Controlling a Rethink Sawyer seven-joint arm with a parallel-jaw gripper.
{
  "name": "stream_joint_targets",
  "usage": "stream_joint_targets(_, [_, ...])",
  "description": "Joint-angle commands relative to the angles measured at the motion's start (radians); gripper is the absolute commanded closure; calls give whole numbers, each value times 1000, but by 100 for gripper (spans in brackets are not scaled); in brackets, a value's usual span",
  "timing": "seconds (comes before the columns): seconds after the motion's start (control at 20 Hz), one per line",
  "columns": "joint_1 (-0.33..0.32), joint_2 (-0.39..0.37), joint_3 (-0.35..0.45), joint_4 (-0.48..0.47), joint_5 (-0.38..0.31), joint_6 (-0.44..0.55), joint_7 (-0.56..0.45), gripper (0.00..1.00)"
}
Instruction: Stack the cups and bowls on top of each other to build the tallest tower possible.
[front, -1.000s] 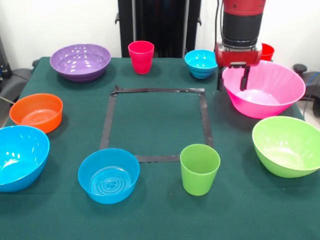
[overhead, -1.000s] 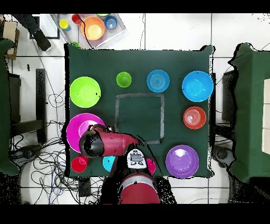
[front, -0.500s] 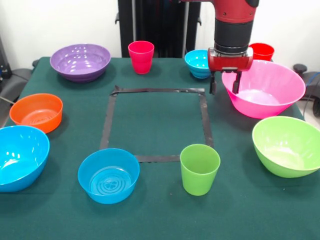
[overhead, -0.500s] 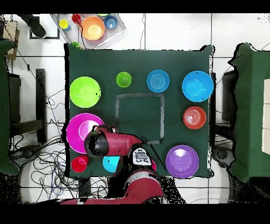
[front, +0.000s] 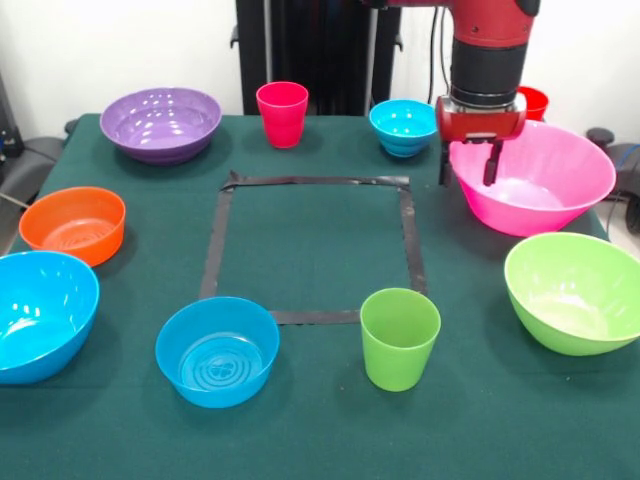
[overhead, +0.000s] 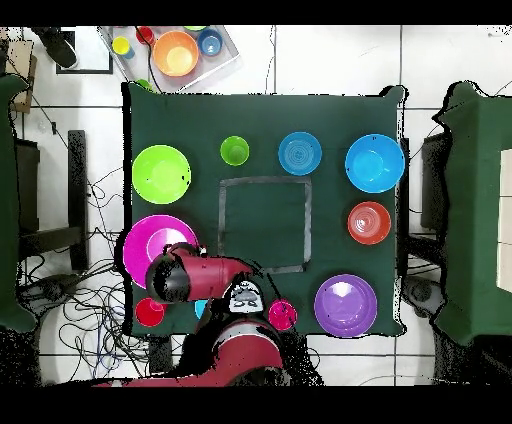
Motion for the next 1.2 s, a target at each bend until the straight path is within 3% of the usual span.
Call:
stream_joint_targets(0.05, [14,32,41,-24,33,-53,202,0])
stream_joint_targets(0.8, [-38,144,63,-42,-59,-192,150,0])
stream_joint_targets(0.85, [-39,145,63,-41,-60,-201,151,100])
stream_joint_targets(1.0, [-22,140,46,-40,-38,-207,167,100])
stream_joint_targets(1.2, [-16,80,48,-24,-15,-149,171,100])
